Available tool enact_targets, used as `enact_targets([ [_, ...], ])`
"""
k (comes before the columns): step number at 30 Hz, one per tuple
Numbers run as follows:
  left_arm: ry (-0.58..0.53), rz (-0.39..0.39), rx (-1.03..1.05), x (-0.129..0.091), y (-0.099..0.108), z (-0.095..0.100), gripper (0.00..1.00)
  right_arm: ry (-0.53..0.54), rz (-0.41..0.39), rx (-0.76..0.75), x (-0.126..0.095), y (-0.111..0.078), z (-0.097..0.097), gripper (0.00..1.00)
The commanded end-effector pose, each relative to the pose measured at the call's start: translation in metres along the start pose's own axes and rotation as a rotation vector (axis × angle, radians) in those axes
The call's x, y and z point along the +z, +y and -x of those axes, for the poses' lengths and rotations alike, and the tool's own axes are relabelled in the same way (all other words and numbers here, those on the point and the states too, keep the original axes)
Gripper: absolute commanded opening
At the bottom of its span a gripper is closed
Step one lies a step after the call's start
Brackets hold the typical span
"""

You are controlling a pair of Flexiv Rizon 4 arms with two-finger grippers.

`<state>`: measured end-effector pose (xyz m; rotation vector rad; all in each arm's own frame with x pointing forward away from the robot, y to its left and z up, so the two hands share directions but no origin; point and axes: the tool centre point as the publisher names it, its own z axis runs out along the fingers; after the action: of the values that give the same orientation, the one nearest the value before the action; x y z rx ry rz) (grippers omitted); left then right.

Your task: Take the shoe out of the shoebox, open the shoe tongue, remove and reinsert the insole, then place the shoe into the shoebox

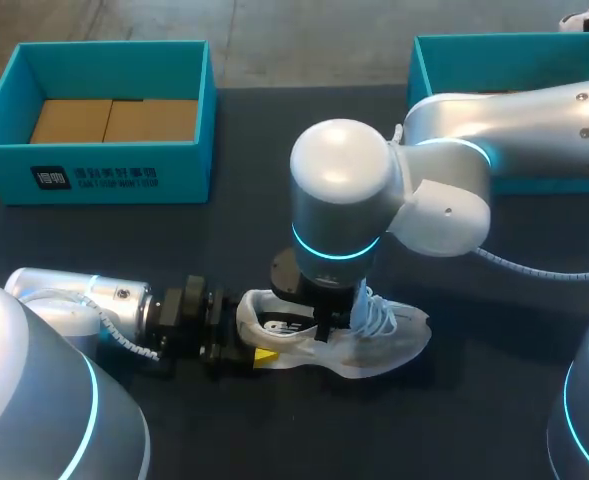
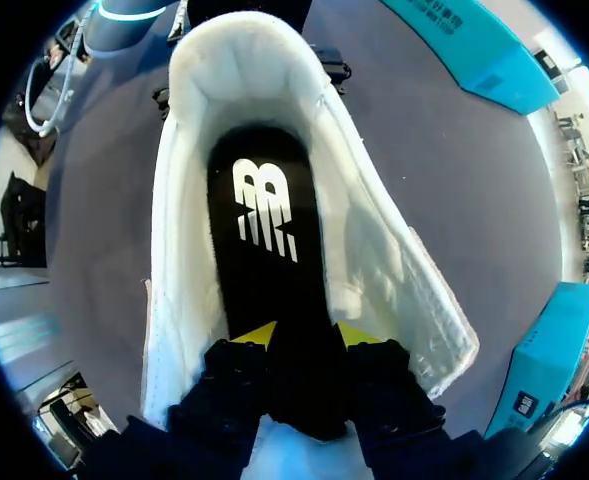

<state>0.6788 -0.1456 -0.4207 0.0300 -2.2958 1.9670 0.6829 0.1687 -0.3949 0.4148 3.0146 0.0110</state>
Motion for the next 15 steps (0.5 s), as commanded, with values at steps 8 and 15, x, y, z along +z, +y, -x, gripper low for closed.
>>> enact_targets([
  [8, -0.002, 0.001, 0.000, -0.002, 0.003, 0.000, 0.00, 0.060, -0.014, -0.003, 0.023, 0.011, -0.004, 0.37],
  [15, -0.002, 0.001, 0.000, -0.002, 0.003, 0.000, 0.00, 0.145, -0.043, -0.023, 0.036, 0.011, -0.017, 0.39],
])
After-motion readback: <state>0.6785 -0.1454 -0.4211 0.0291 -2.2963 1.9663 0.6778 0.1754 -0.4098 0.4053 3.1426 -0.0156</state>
